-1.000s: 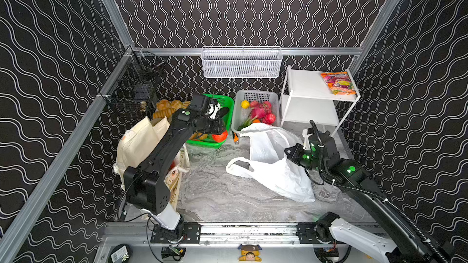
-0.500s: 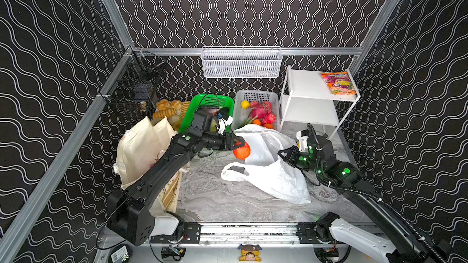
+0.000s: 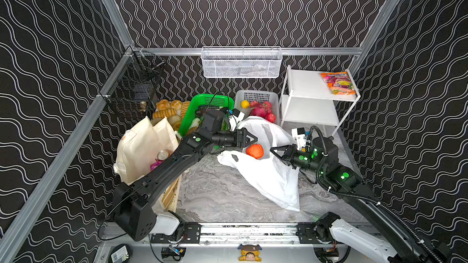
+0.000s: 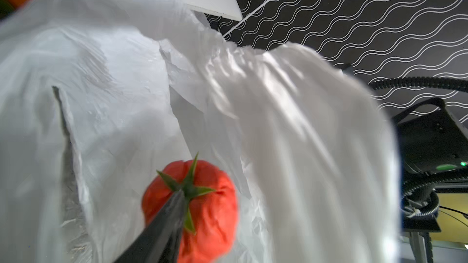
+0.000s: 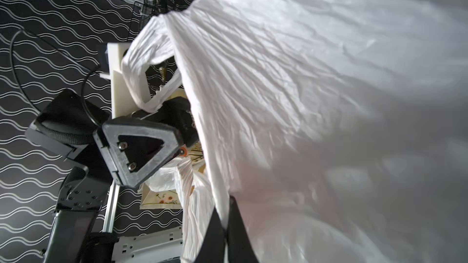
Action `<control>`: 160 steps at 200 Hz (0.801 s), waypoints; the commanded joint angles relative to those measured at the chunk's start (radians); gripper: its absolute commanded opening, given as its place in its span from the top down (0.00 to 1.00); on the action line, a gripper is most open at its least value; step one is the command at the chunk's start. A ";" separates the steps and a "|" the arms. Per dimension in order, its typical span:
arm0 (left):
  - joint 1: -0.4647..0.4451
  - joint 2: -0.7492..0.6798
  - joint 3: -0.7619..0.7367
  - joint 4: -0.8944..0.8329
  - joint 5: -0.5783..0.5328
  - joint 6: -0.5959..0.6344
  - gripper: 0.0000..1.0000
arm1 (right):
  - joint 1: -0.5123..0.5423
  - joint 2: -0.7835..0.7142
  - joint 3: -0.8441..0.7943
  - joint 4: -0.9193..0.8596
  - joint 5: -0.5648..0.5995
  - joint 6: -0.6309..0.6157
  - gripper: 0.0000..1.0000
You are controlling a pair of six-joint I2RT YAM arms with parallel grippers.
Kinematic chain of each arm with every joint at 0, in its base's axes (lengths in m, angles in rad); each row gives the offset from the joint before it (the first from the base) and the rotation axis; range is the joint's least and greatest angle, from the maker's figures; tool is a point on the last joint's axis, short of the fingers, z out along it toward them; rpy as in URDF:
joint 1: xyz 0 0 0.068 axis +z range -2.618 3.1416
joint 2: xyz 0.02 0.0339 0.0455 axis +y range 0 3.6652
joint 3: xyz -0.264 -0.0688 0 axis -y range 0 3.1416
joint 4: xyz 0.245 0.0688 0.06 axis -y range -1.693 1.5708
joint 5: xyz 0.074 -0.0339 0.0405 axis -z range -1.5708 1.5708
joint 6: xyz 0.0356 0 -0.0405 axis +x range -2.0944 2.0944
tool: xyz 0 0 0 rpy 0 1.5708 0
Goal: Place the mixed food into the grocery bags and tie them
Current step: 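Carry the red tomato into the white plastic bag held open by the right gripper, then release the tomato in the bag and withdraw the left gripper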
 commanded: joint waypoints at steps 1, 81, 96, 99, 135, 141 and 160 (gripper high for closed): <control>-0.014 0.020 0.040 -0.047 -0.014 0.070 0.37 | 0.002 -0.021 -0.022 0.114 -0.037 0.038 1.00; -0.022 -0.092 0.017 -0.122 -0.077 0.178 0.31 | -0.006 -0.086 -0.112 0.049 0.114 0.037 1.00; -0.023 -0.140 -0.015 -0.155 -0.146 0.204 0.30 | -0.009 -0.082 -0.119 -0.005 0.142 -0.003 1.00; -0.023 -0.151 -0.023 -0.159 -0.163 0.208 0.30 | -0.009 -0.081 -0.121 -0.013 0.149 -0.010 1.00; -0.016 -0.239 -0.065 -0.275 -0.445 0.247 0.24 | -0.010 -0.073 -0.125 -0.059 0.161 -0.015 1.00; -0.010 -0.233 -0.061 -0.304 -0.500 0.246 0.21 | -0.010 -0.074 -0.127 -0.058 0.153 -0.012 1.00; 0.049 -0.178 -0.040 -0.370 -0.517 0.214 0.16 | -0.009 -0.082 -0.129 -0.054 0.144 -0.006 1.00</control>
